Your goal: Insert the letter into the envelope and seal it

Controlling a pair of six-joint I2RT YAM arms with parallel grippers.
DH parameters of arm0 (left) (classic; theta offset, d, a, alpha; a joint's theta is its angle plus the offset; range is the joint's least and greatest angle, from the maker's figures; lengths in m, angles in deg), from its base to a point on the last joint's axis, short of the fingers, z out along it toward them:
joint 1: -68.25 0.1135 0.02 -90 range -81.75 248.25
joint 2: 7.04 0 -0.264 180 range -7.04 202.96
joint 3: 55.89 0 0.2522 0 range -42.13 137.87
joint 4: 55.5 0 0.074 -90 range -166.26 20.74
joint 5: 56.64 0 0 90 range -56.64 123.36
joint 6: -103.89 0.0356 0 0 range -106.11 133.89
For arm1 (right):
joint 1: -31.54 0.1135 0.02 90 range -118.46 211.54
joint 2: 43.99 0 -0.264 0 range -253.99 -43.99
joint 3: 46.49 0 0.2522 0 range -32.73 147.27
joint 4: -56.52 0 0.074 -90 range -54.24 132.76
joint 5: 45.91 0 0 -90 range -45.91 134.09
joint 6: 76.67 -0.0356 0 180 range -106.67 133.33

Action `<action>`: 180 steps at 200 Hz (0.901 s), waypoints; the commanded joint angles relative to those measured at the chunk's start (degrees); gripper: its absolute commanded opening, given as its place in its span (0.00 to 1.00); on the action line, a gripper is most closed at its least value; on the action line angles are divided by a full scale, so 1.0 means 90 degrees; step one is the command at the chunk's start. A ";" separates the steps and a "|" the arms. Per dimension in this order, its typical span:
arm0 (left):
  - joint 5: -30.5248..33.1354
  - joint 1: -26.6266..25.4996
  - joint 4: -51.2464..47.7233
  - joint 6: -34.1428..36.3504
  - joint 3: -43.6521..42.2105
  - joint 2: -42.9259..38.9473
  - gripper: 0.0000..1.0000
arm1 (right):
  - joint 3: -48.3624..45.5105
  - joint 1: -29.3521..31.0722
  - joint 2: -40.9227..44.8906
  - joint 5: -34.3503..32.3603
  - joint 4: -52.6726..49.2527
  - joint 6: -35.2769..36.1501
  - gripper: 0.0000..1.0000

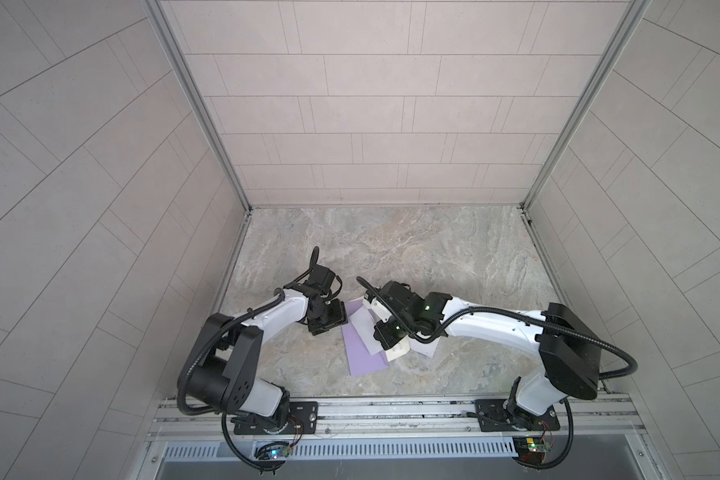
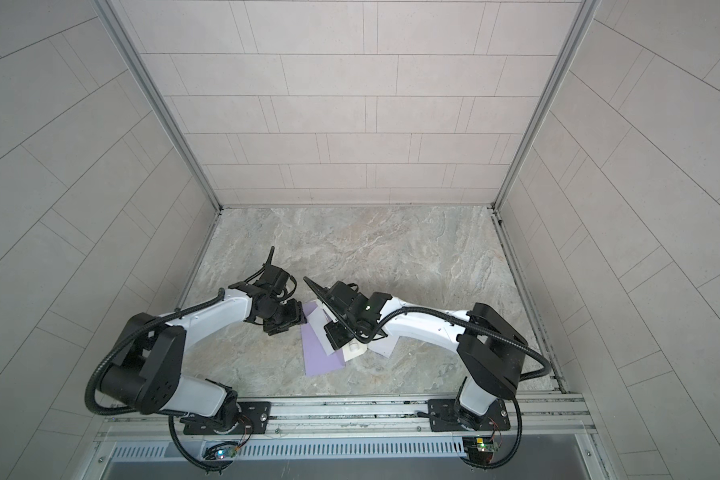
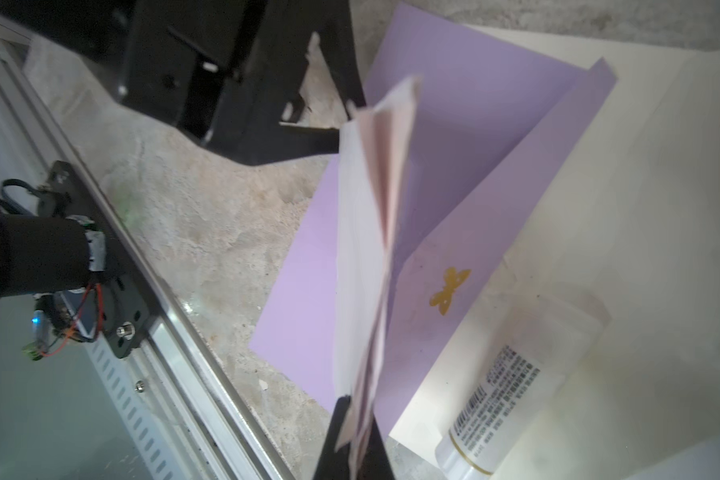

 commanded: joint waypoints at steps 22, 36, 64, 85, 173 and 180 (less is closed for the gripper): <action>0.0593 -0.0047 -0.0293 0.0256 0.0219 0.0575 0.65 | 0.0475 0.0067 -0.0305 -0.0706 -0.0720 0.0024 0.00; 0.0784 -0.0093 -0.0342 0.0292 0.0285 0.0732 0.64 | 0.0498 0.0066 -0.0268 -0.0841 -0.0844 -0.0024 0.00; 0.1344 -0.0329 -0.0628 0.0455 0.0528 0.1193 0.61 | 0.0448 0.0066 -0.0082 -0.1083 -0.0956 -0.0136 0.00; 0.1652 -0.0555 -0.0846 0.0575 0.0763 0.1626 0.61 | 0.0446 0.0067 -0.0022 -0.1403 -0.1110 -0.0265 0.00; 0.1810 -0.0980 -0.1062 0.0697 0.1345 0.2305 0.60 | 0.0553 -0.0122 -0.0411 -0.1747 -0.1682 -0.0666 0.00; 0.1786 -0.0980 -0.1054 0.0697 0.1361 0.2293 0.60 | 0.0546 -0.0171 -0.0453 -0.1626 -0.1673 -0.0680 0.00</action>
